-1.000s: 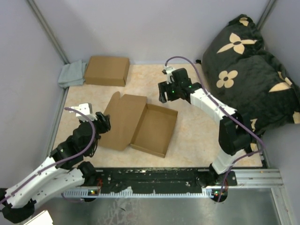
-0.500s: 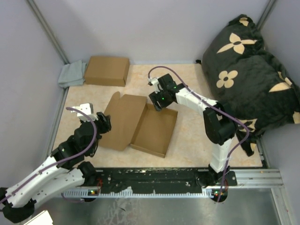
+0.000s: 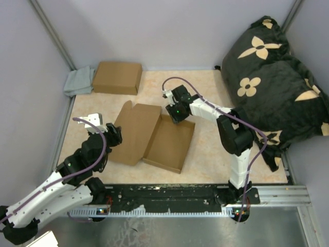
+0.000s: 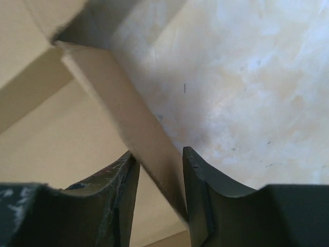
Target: Fold the paper box
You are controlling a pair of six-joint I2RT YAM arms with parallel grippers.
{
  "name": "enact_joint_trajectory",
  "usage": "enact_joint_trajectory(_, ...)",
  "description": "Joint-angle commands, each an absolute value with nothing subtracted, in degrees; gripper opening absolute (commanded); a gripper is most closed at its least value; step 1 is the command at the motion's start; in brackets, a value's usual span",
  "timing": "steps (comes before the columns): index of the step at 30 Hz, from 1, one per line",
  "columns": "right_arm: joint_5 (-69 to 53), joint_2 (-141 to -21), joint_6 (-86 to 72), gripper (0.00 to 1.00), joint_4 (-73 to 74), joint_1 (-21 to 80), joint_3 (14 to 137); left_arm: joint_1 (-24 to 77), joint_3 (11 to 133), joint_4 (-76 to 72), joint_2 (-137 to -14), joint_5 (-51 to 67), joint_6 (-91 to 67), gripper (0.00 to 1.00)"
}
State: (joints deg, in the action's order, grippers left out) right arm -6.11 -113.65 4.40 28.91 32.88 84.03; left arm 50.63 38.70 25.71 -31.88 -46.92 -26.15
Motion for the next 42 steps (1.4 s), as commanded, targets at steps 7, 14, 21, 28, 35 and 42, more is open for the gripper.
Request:
enact_joint_trajectory(7,0.9,-101.9,-5.7,0.18,24.3,33.0,68.3,50.4,38.1,24.3,-32.5,-46.2,-26.4,0.57)
enact_joint_trajectory(14,7.7,-89.8,-22.4,0.00,27.3,33.0,57.0,50.4,37.5,22.7,-34.3,-44.8,-26.9,0.57)
enact_joint_trajectory(21,9.1,-78.2,-41.0,0.00,21.1,33.9,41.3,48.9,36.3,18.9,-47.6,-40.6,-35.1,0.64)
enact_joint_trajectory(28,12.1,-73.8,-42.4,0.45,21.7,35.2,40.4,46.5,42.6,18.3,-62.4,-35.1,-37.6,0.67)
enact_joint_trajectory(35,14.4,-73.5,-38.6,0.82,24.0,33.8,46.6,32.4,44.0,10.6,-63.8,-23.1,-33.3,0.71)
enact_joint_trajectory(42,5.1,-80.3,-33.4,0.90,22.6,22.0,54.3,16.5,51.5,6.9,-76.1,-4.5,-31.6,0.70)
